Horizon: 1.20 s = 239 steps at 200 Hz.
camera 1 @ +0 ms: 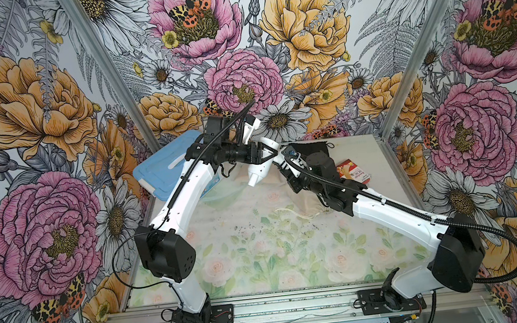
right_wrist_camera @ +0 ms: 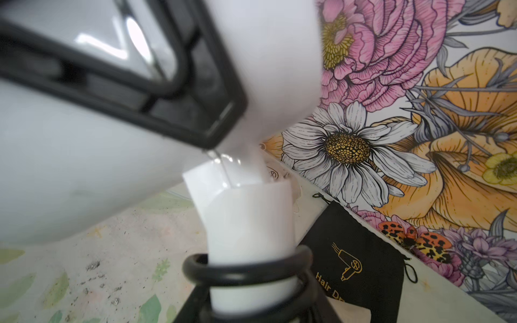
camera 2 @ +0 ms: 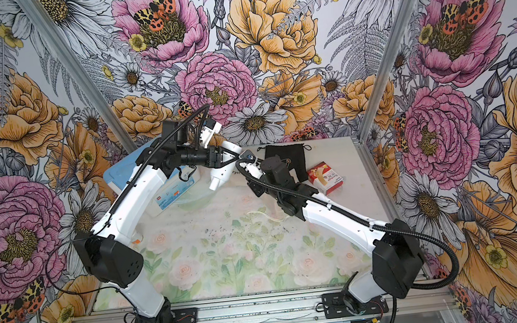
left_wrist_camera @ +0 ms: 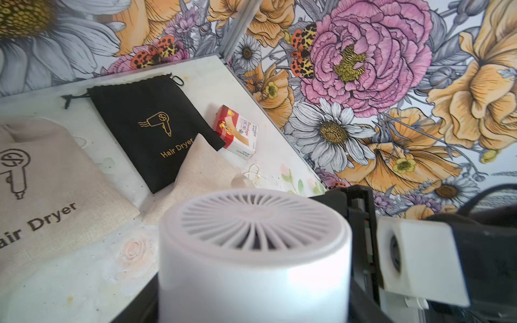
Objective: Pack away hair dryers
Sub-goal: Fold the hair dryer.
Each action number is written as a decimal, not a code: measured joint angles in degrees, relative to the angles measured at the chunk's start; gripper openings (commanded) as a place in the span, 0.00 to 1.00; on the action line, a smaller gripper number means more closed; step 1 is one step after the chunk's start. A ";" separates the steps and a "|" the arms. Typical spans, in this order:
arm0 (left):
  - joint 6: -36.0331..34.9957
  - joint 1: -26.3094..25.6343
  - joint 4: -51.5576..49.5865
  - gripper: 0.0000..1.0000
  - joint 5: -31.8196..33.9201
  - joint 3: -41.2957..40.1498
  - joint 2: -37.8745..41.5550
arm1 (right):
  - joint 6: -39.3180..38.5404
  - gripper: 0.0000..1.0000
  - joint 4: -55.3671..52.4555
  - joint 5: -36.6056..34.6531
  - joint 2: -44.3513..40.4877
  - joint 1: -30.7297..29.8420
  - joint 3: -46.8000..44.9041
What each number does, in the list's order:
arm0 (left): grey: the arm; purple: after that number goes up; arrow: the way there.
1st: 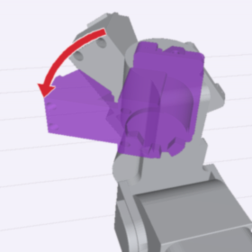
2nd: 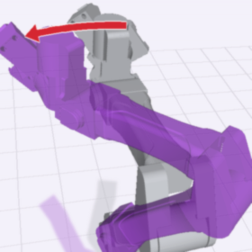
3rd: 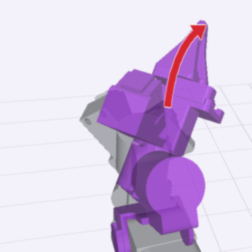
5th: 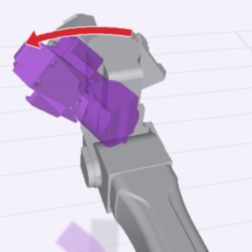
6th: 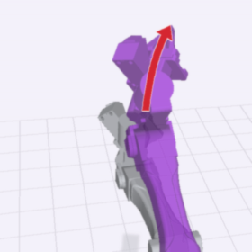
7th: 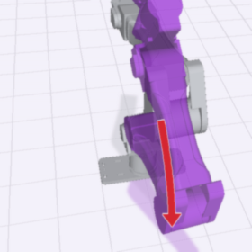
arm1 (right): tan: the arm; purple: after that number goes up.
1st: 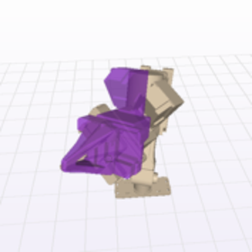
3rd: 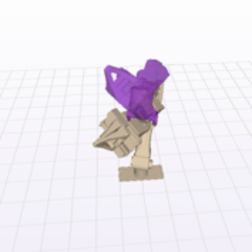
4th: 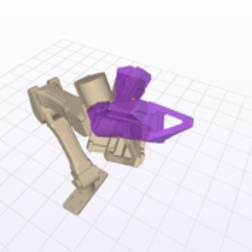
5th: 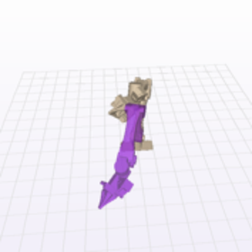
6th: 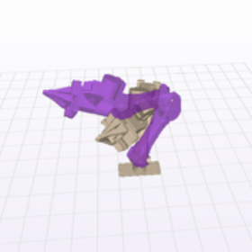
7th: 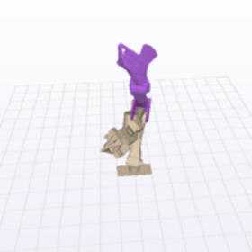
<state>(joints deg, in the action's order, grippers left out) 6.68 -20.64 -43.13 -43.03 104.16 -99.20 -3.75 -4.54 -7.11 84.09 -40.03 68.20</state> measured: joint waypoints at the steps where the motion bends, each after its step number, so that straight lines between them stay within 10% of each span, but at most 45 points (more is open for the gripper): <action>1: 0.17 -0.04 0.22 0.28 0.15 -0.11 0.07 | 0.55 0.13 -0.02 -0.22 0.11 0.00 0.13; 130: 9.84 -5.66 24.46 0.32 16.00 -11.15 1.55 | 42.03 0.25 3.48 -6.23 7.58 0.61 4.96; 195: 11.63 -5.86 26.43 0.33 16.26 -13.68 1.20 | 44.39 0.67 4.61 -5.73 6.60 1.18 1.31; 239: 12.96 -5.75 26.14 0.34 16.26 -13.86 1.20 | 41.68 0.73 3.91 -3.72 -0.55 1.16 -4.37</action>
<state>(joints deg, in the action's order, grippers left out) 19.64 -26.39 -16.99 -26.76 90.30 -98.00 37.93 -0.62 -10.83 83.55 -38.87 63.83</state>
